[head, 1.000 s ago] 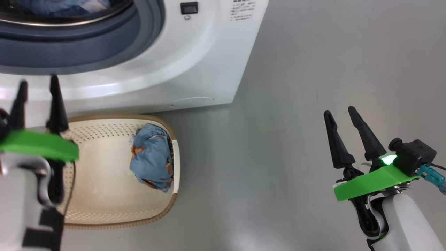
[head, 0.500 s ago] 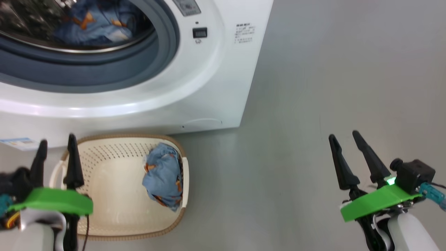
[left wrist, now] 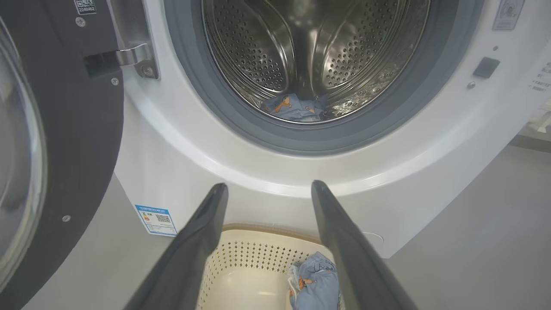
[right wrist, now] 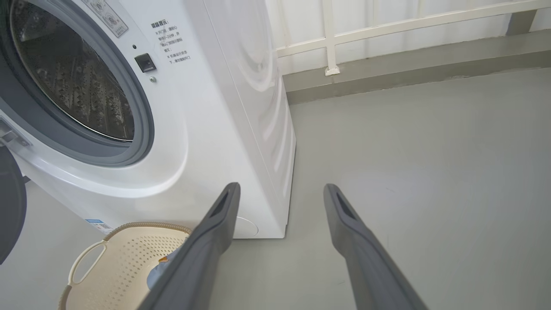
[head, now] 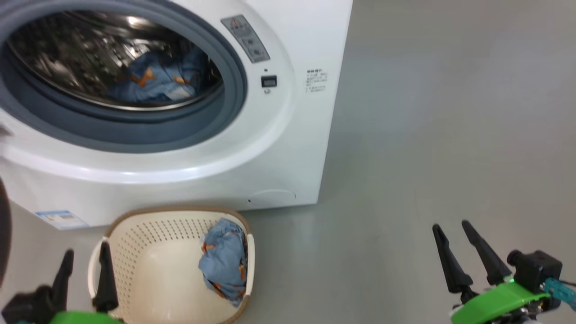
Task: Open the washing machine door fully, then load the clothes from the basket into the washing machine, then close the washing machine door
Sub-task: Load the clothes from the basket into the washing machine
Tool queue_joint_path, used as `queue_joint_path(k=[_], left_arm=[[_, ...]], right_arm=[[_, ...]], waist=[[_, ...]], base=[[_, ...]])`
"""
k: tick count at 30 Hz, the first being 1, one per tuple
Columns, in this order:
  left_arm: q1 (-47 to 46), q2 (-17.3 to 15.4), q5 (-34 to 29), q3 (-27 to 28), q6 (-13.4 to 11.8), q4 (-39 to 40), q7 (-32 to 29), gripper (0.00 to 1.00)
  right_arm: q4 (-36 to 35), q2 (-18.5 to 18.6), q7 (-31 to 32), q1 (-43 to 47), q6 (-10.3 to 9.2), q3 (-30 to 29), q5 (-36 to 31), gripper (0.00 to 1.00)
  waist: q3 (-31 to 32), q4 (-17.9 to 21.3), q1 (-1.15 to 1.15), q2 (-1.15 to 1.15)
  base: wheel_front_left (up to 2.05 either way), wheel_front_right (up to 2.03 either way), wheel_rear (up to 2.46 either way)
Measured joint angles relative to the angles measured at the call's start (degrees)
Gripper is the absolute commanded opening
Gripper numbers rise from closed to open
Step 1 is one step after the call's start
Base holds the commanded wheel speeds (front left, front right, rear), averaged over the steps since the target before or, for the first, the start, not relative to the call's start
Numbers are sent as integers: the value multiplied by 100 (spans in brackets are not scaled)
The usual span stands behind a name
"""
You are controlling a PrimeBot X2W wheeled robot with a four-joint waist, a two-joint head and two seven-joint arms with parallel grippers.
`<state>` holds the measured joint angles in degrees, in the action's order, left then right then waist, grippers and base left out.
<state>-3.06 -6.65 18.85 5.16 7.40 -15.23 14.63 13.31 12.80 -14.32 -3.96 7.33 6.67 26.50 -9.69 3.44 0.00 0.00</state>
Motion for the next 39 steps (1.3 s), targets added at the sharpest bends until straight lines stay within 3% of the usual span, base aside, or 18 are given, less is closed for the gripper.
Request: queue_joint_path(k=[15, 39], left_arm=[[1063, 174, -110, 182, 0, 486, 0, 100], [1148, 254, -143, 255, 0, 635, 0, 100]], right_arm=[[-59, 74, 0, 703, 0, -178, 135, 100], [-78, -38, 0, 738, 0, -222, 131, 100]], waist=[[649, -77, 0, 0], [442, -32, 0, 0]], base=[[0, 0, 0], [0, 0, 0]])
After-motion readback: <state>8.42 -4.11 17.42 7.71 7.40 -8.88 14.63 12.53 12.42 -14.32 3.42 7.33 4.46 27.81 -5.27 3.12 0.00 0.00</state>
